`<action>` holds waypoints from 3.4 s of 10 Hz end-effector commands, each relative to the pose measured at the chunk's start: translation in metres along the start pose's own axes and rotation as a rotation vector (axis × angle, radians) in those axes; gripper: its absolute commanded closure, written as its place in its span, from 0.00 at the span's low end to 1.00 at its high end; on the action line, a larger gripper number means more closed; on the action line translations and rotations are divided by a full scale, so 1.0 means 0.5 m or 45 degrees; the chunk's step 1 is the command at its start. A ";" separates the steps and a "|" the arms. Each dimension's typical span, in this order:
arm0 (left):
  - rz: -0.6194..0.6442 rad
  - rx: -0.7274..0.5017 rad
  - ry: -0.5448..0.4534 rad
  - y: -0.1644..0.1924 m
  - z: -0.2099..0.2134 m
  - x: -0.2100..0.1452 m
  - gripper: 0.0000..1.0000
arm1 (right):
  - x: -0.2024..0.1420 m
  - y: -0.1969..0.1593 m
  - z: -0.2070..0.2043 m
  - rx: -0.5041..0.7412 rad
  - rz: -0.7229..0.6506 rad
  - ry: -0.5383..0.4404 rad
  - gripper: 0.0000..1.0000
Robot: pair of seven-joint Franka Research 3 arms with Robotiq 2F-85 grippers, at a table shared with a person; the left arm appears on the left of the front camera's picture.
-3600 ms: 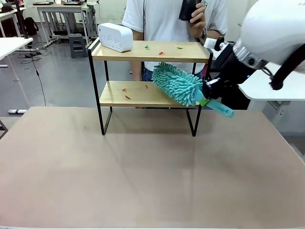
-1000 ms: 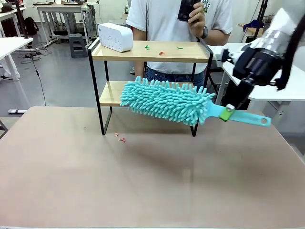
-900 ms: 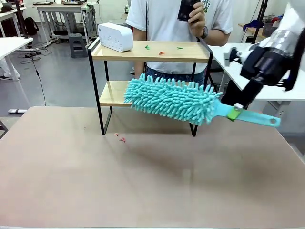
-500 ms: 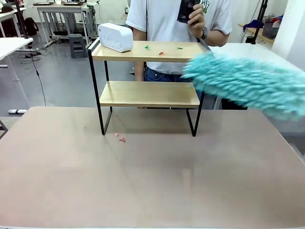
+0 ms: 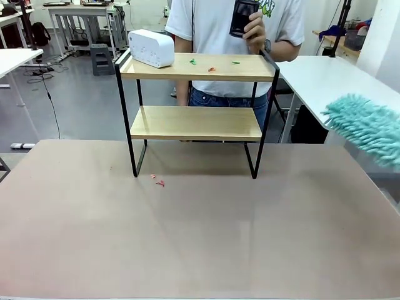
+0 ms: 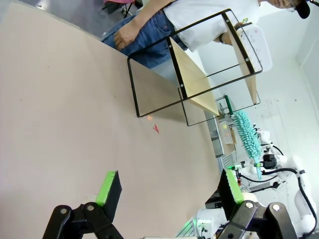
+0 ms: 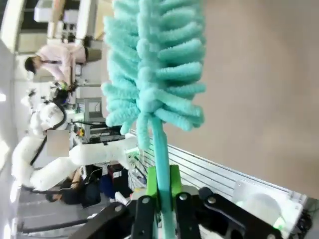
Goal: Clean the shelf.
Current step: Clean the specific tier of the Shelf with the Duster once objects are removed, then clean the remaining tier of the Shelf with the Duster once objects are removed.
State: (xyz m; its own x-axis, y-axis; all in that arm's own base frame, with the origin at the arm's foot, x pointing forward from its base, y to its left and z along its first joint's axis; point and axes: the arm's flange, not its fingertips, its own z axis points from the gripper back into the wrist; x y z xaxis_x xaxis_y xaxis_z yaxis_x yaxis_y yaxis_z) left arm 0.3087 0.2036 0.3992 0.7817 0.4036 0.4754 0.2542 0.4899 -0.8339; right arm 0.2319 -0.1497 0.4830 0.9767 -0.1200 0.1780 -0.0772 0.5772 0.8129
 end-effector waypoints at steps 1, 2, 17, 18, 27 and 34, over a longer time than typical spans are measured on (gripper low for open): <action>-0.022 -0.026 -0.023 0.000 -0.004 0.000 0.00 | -0.029 0.033 0.060 0.069 0.109 0.066 1.00; -0.022 -0.026 -0.023 0.000 -0.004 0.000 0.00 | -0.029 0.033 0.060 0.069 0.109 0.066 1.00; -0.022 -0.026 -0.023 0.000 -0.004 0.000 0.00 | -0.029 0.033 0.060 0.069 0.109 0.066 1.00; -0.022 -0.026 -0.023 0.000 -0.004 0.000 0.00 | -0.029 0.033 0.060 0.069 0.109 0.066 1.00; -0.022 -0.026 -0.023 0.000 -0.004 0.000 0.00 | 0.132 0.419 -0.010 -0.318 0.404 -0.122 0.88; -0.022 -0.026 -0.023 0.000 -0.004 0.000 0.00 | 0.202 0.600 -0.267 -0.527 0.645 -0.032 0.88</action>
State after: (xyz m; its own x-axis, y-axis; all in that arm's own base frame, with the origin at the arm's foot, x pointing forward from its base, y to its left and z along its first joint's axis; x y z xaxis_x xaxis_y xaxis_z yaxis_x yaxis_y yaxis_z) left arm 0.3091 0.2038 0.3982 0.7829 0.4038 0.4734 0.2524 0.4894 -0.8348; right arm 0.3288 0.1028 0.6751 0.8313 0.2372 0.5027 -0.4505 0.8172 0.3594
